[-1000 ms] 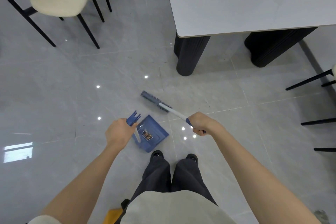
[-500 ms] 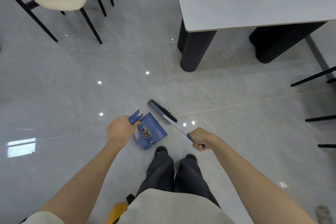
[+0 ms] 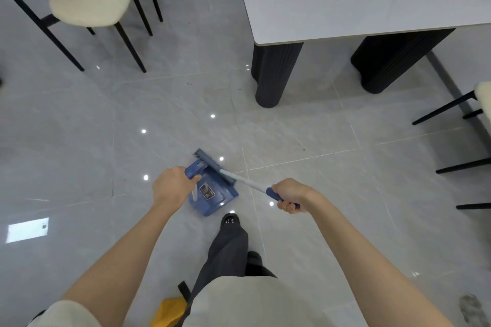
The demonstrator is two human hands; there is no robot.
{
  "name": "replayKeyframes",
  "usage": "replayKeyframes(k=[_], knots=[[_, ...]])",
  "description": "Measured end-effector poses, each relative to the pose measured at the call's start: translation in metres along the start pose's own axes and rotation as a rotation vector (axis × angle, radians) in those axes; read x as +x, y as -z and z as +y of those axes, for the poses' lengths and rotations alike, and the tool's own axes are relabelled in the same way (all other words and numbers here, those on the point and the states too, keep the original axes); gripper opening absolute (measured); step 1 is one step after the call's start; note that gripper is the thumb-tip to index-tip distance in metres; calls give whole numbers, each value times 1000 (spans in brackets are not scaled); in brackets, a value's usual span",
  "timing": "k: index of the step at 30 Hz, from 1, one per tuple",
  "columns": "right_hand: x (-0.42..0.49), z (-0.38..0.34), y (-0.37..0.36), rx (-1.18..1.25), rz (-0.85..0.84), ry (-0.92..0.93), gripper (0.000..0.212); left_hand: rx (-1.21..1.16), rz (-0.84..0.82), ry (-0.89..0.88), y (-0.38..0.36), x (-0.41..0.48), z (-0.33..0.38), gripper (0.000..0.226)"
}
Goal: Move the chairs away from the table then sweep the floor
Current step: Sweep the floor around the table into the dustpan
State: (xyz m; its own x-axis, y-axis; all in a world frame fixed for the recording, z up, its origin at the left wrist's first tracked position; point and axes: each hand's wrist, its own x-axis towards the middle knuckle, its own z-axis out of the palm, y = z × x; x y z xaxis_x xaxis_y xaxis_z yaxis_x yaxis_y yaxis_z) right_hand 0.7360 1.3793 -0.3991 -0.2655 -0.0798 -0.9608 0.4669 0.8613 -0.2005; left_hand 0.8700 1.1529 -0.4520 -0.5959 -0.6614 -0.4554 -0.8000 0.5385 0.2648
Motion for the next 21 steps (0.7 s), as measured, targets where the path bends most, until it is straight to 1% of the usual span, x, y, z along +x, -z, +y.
replayKeyframes(k=[4, 7, 9, 13, 17, 19, 21], knots=[[-3, 34, -3, 50, 74, 85, 36, -5, 21, -10, -7, -23, -3, 41], [6, 62, -3, -5, 127, 164, 35, 14, 3, -23, -12, -40, -7, 41], [12, 76, -4, -16, 159, 174, 35, 32, -15, -25, -15, -48, -11, 39], [24, 100, -10, -7, 199, 133, 35, 24, -60, -22, -30, -62, -22, 39], [29, 112, -34, 28, 169, 107, 35, -5, -50, -2, -45, -72, -31, 41], [27, 113, -49, 66, 120, 75, 34, -20, -50, 12, -48, -74, -36, 40], [22, 111, -62, 65, 36, -4, 34, -18, -51, 20, -49, -76, -40, 39]])
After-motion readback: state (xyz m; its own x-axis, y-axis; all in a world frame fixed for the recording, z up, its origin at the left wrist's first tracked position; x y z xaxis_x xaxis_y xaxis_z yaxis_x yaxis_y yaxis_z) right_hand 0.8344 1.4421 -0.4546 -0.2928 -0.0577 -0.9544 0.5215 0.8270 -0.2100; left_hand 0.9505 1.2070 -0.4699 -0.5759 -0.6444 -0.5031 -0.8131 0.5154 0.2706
